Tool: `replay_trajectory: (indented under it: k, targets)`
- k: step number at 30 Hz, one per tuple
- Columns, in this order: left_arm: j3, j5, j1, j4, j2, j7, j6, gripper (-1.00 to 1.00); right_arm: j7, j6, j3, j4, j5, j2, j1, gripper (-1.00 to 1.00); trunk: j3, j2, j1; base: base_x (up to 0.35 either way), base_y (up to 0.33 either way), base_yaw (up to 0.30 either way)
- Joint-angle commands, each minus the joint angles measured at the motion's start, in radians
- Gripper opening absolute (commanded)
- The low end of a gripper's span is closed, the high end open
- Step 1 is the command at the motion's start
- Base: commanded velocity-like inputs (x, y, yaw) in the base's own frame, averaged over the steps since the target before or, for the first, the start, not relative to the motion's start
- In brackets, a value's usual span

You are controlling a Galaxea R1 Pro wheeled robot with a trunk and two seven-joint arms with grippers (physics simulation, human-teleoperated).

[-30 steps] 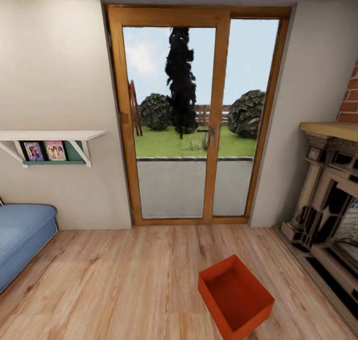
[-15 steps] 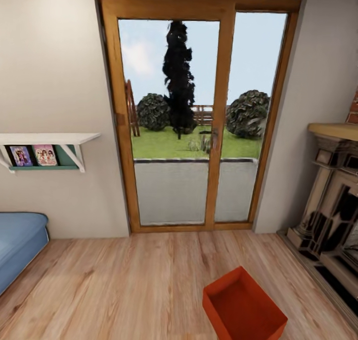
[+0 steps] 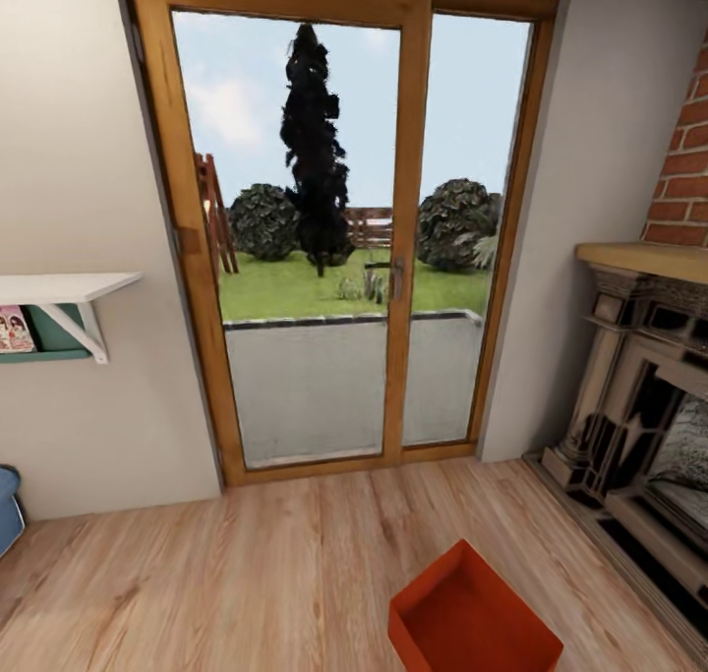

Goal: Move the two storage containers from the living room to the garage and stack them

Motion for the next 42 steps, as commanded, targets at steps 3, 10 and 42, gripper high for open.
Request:
replay_trajectory:
  k: [3, 10, 42]
  targets:
    - [-0.008, 0.008, 0.000, -0.001, 0.000, 0.003, -0.002, 1.00, -0.003, -0.005, 0.009, 0.003, -0.007, 0.001, -0.002, 1.00, -0.002, -0.001, 0.001, 0.324, 0.109, -0.242]
    - [-0.008, 0.008, 0.000, -0.001, -0.001, 0.003, -0.003, 1.00, -0.003, -0.005, 0.009, 0.003, -0.006, 0.001, -0.002, 1.00, -0.002, -0.001, 0.001, 0.324, 0.108, -0.242]
    - [0.001, 0.015, 0.000, -0.001, -0.001, 0.012, -0.017, 1.00, -0.004, -0.007, 0.007, 0.003, -0.005, 0.001, -0.002, 1.00, -0.002, -0.001, 0.001, 0.191, 0.065, -0.241]
